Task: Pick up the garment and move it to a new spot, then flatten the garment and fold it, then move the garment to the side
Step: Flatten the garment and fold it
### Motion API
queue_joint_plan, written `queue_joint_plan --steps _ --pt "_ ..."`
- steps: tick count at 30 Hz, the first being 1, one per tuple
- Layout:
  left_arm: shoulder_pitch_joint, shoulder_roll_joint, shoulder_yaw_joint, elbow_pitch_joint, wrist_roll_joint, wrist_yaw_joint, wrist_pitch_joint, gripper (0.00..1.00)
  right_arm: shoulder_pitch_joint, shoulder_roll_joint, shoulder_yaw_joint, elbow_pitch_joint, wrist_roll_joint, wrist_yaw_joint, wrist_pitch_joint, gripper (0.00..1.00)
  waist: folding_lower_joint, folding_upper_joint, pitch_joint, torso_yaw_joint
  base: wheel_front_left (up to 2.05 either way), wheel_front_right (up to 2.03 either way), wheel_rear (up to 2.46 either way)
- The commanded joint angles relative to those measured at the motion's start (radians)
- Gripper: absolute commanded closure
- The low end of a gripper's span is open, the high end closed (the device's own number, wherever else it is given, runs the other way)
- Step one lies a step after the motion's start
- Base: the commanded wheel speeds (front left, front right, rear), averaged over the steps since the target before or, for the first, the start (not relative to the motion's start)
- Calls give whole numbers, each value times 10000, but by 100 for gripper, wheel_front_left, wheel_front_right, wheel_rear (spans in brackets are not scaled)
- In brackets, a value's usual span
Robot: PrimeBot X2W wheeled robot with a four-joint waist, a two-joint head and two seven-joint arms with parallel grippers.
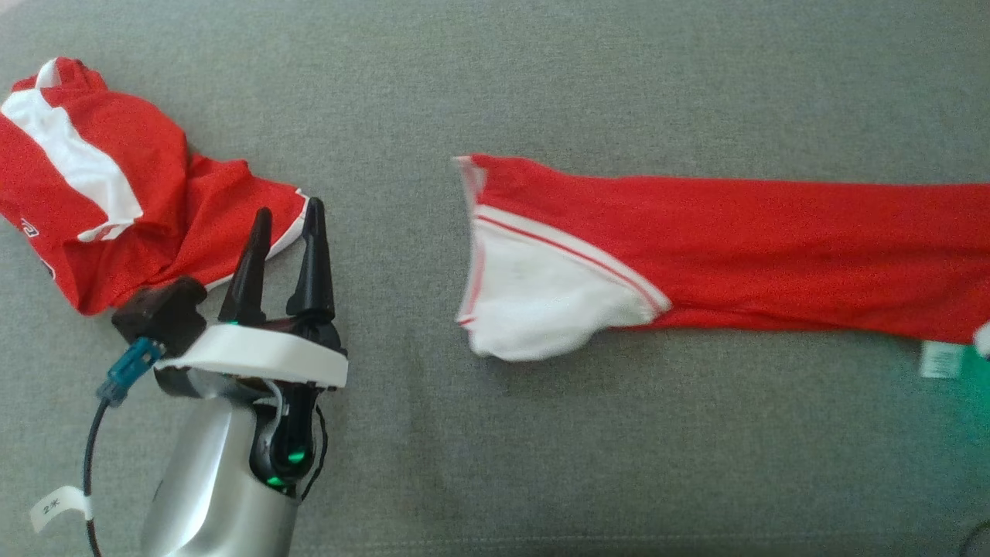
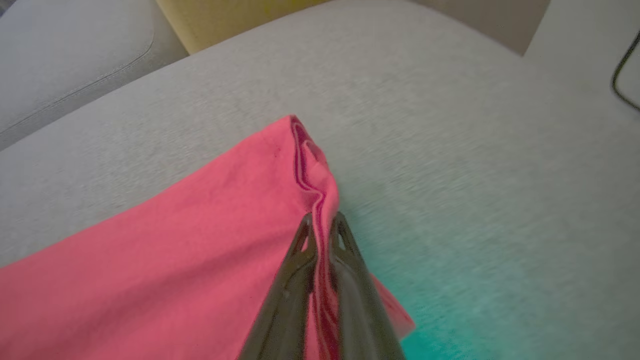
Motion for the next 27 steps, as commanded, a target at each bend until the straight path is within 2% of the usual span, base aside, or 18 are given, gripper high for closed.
queue_joint_plan --steps 1,4,6,11,18,22,23,27 --pt "-286 84 325 -299 -29 11 -51 0 -215 -406 -156 -268 -387 -9 -272 100 0 0 -29 3 0 0 0" --pt "-266 84 323 -276 -49 4 -51 0 -378 -547 -884 -282 -1587 -9 -837 100 0 0 -108 9 0 0 0" --pt "-236 84 321 -253 -69 5 -51 0 -554 -368 -1343 -268 -2094 -9 -1044 100 0 0 -193 13 0 0 0" --pt "-107 84 319 -182 -143 16 -51 0 -801 155 -1442 -360 -2657 -9 -1177 100 0 0 -465 -6 0 0 0" --pt "181 84 361 -126 -306 58 -51 0 -763 905 -294 -1252 -1877 -9 -932 100 0 0 -1008 -123 0 0 0" --pt "365 83 446 -122 -370 79 -51 0 -513 1339 692 -2243 -1113 -9 -456 100 0 0 -1352 -219 0 0 0" --pt "439 83 467 -113 -400 89 -51 0 -347 1531 1203 -2791 -677 -9 -165 100 0 0 -1499 -258 0 0 0" --pt "552 83 442 -107 -457 112 -51 0 28 1796 2189 -3837 216 -9 357 100 0 0 -1727 -305 0 0 0"
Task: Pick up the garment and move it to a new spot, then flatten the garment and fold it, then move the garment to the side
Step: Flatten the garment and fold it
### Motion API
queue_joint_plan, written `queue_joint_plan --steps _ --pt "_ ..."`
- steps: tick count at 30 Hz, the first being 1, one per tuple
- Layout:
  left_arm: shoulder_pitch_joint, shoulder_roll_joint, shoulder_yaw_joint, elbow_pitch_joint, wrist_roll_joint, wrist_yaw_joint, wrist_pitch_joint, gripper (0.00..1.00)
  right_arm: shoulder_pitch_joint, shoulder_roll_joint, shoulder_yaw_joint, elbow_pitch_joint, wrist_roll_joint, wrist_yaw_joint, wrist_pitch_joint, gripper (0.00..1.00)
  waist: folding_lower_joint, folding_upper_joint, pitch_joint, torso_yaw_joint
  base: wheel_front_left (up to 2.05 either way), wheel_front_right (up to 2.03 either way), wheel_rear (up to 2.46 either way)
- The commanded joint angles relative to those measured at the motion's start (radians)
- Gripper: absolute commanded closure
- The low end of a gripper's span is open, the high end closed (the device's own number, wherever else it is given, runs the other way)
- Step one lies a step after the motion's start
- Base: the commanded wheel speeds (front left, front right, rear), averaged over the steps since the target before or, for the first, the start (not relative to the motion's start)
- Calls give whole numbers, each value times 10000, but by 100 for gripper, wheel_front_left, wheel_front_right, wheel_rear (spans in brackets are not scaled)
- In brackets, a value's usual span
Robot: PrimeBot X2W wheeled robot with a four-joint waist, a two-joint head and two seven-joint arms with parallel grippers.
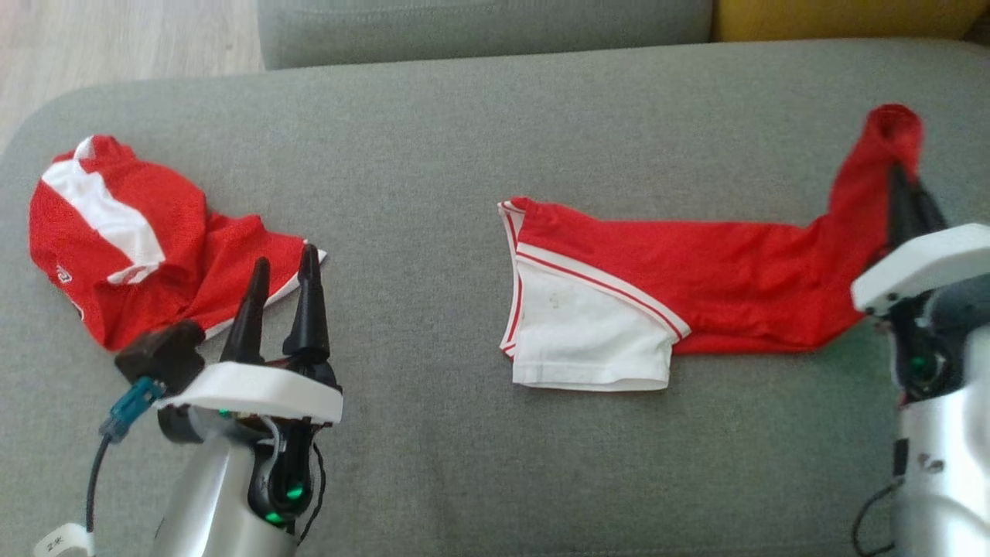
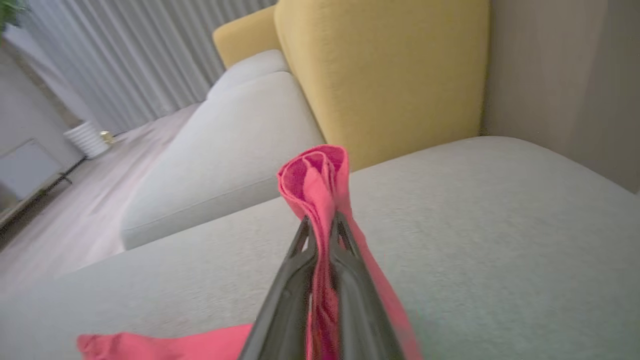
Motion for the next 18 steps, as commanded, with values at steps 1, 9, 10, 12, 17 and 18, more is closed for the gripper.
queue_joint_plan --steps 1,9,10,12,17,18 --pt "-168 85 301 -288 -92 35 -51 0 -142 88 548 -690 328 -9 143 100 0 0 -122 -21 0 0 0" --pt "-34 85 154 -265 -164 49 -51 0 548 144 2353 -1041 2686 -9 -181 100 0 0 -336 121 0 0 0" --pt "-28 85 129 -256 -175 48 -51 0 613 145 2613 -881 2909 -9 -393 100 0 0 -343 171 0 0 0" --pt "-18 85 42 -233 -199 37 -51 0 662 146 3126 -469 3377 -9 -865 100 0 0 -353 289 0 0 0" --pt "-2 85 -91 -175 -229 73 -51 0 440 147 4574 653 4116 -9 -1890 100 0 0 -311 612 0 0 0" --pt "12 85 -123 -146 -231 78 -51 0 387 147 4908 848 4108 -9 -2053 100 0 0 -293 680 0 0 0"
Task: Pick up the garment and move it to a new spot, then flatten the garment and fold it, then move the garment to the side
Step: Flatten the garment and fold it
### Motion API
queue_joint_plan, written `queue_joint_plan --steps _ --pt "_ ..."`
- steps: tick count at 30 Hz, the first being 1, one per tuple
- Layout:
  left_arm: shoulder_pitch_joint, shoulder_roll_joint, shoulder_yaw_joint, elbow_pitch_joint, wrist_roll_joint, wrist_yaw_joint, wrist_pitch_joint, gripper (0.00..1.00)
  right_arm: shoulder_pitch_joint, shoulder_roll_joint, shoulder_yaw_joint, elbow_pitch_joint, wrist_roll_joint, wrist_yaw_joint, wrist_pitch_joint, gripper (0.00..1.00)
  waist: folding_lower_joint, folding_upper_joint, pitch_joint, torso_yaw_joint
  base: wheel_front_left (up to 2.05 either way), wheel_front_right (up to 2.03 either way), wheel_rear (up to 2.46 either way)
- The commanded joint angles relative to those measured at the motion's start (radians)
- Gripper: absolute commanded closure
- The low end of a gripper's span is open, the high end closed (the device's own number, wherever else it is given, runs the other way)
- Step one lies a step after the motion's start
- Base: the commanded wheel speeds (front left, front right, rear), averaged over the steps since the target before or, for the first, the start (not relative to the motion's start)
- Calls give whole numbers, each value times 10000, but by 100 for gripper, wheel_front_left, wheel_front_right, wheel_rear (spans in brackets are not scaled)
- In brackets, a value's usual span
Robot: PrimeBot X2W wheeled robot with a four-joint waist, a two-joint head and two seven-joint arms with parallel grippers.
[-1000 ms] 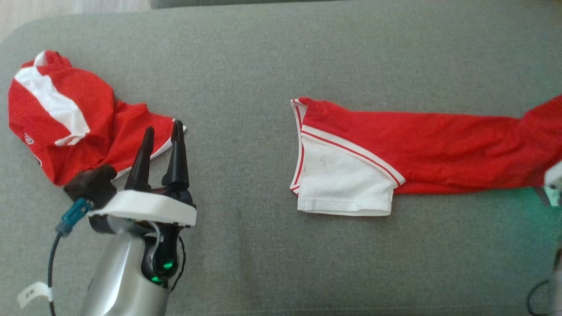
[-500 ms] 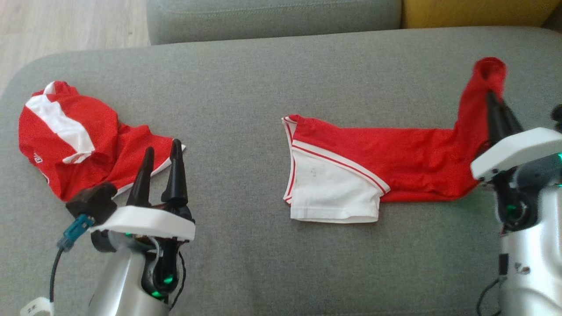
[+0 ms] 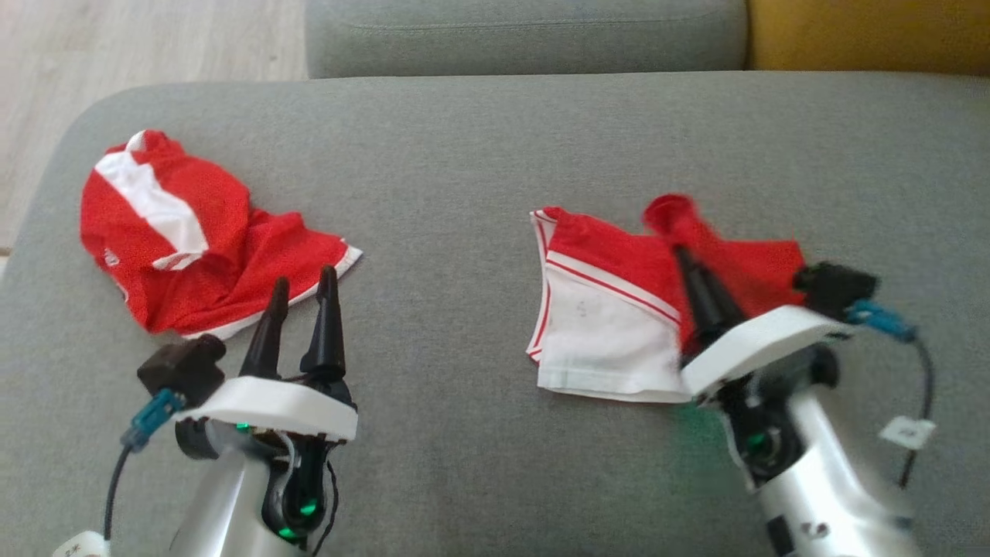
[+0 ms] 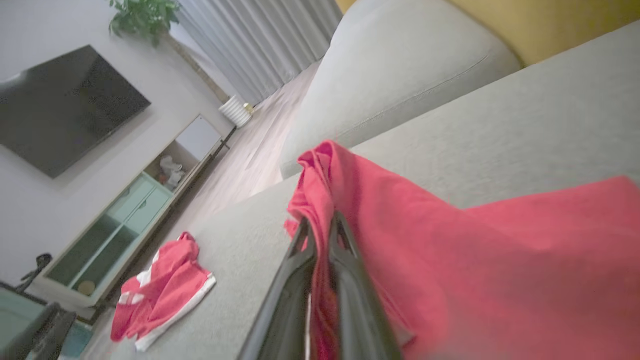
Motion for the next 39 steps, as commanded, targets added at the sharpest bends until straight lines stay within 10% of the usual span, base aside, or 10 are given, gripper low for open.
queue_joint_plan --steps 1,11,13,25,39 --pt "-206 78 196 -249 -87 29 -51 0 -553 59 638 -115 69 -9 -304 100 1 0 53 167 0 0 0" --pt "-134 78 14 -74 -194 79 -51 0 -1225 60 2402 1745 840 -9 -1823 100 1 0 145 681 0 0 0" --pt "-145 78 6 -51 -195 77 -51 0 -1350 60 2633 2040 1060 -9 -2104 0 1 0 179 719 0 0 0" --pt "-197 78 94 10 -231 133 -51 0 -1846 60 5235 1386 4491 -9 -2427 0 1 0 181 548 0 0 0" --pt "-260 78 182 -367 -301 156 -51 0 -3032 -1599 2961 2112 -784 -9 -3249 0 1 0 11 -266 0 0 0"
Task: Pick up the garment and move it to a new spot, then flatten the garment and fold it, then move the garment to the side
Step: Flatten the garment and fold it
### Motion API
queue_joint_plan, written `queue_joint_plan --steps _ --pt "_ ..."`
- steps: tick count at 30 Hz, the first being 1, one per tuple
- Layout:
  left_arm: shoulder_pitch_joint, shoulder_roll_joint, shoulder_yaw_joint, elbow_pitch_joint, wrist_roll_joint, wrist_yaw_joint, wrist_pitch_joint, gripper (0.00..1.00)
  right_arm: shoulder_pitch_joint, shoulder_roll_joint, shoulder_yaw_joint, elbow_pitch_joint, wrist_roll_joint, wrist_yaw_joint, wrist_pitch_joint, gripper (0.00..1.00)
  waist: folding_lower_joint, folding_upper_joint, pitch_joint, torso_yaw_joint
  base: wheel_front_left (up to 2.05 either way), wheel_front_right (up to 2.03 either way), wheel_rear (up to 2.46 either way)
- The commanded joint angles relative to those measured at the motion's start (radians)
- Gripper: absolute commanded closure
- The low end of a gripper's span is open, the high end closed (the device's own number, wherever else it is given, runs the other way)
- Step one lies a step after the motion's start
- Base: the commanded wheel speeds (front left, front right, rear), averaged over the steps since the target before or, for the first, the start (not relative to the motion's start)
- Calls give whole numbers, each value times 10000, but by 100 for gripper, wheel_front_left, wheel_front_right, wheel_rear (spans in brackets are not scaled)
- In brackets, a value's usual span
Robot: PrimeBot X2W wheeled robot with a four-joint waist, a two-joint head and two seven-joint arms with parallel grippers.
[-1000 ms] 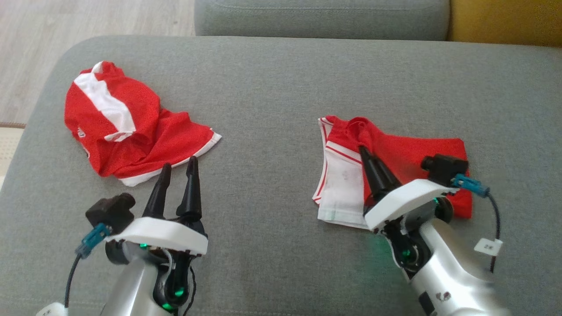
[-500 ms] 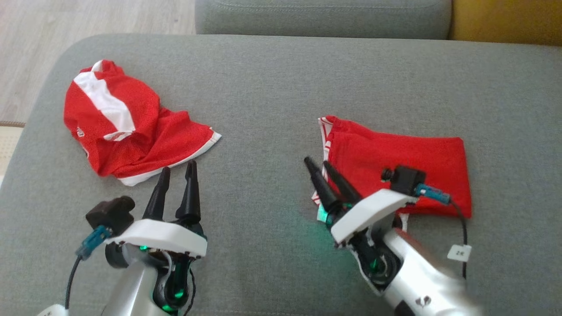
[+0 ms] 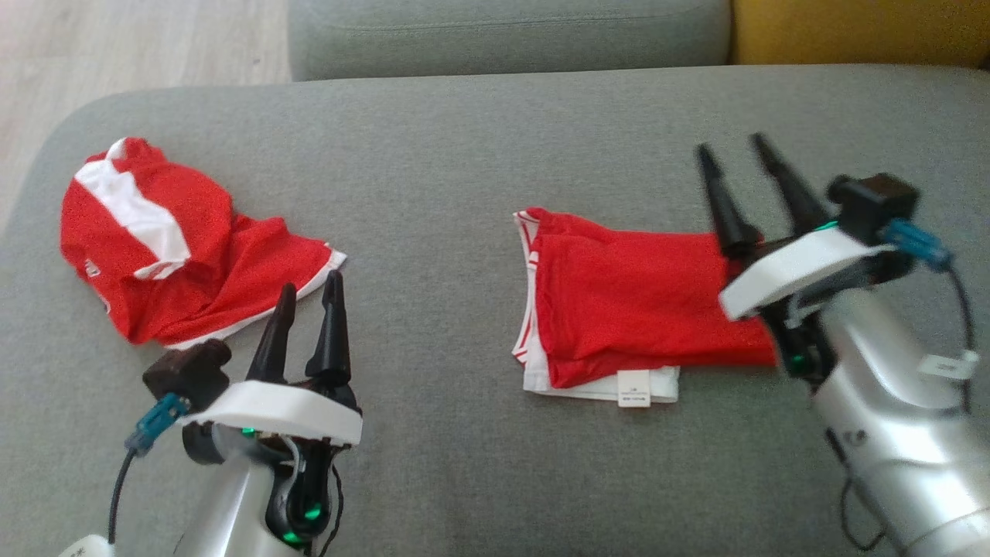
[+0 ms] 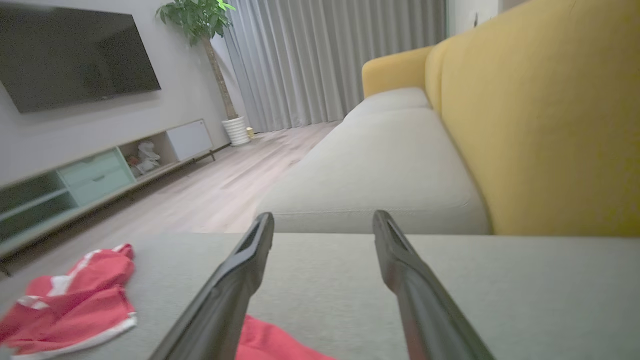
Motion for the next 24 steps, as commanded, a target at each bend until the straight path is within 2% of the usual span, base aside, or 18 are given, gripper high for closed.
queue_joint_plan --steps 1,8,14,18,24 --pt "-381 81 373 -401 -33 32 -51 0 -83 30 -106 -404 -392 -9 -126 0 0 0 -17 -110 0 0 0" --pt "-478 81 285 -764 89 -12 -51 0 1629 -125 -2226 -1867 -2870 -9 -134 0 0 0 15 -439 0 0 0" --pt "-289 81 344 -983 610 31 -51 0 3185 441 -3730 -3055 -3798 -9 -136 0 0 0 69 -706 0 0 0" --pt "-61 81 571 -1139 827 135 -51 0 3804 869 -4321 -3523 -4133 -9 -136 0 0 0 110 -821 0 0 0" --pt "176 81 771 -1324 1069 141 -51 0 4114 1169 -4482 -3883 -4502 -9 -136 0 0 0 169 -856 0 0 0"
